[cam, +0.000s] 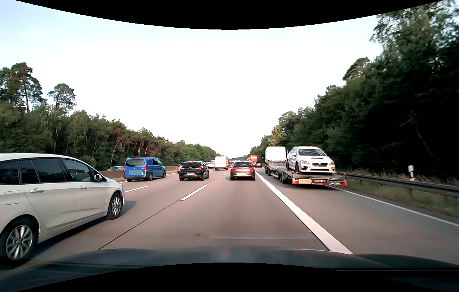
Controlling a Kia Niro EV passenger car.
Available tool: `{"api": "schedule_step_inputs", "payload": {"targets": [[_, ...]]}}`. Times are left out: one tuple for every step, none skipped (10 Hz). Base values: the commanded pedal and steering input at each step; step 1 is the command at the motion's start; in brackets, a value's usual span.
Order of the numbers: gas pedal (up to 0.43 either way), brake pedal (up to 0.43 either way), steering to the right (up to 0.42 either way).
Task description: Follow the waypoints while adhering to traffic rules and regulations
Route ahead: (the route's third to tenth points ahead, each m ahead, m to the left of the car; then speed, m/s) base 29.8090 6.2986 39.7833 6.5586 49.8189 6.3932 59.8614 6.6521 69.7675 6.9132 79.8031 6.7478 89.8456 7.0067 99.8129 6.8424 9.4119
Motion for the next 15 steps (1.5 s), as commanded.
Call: {"api": "schedule_step_inputs", "payload": {"targets": [[0.0, 0.0, -0.003], [0.0, 0.0, -0.004], [0.0, 0.0, -0.004], [0.0, 0.0, -0.003], [0.0, 0.0, -0.003], [0.0, 0.0, -0.004], [0.0, 0.006, -0.003], [0.0, 0.018, -0.003], [0.0, 0.043, -0.003], [0.0, 0.061, -0.003], [0.0, 0.073, -0.003], [0.0, 0.079, -0.003], [0.0, 0.091, -0.004], [0.0, 0.091, -0.003], [0.0, 0.098, -0.003]]}}
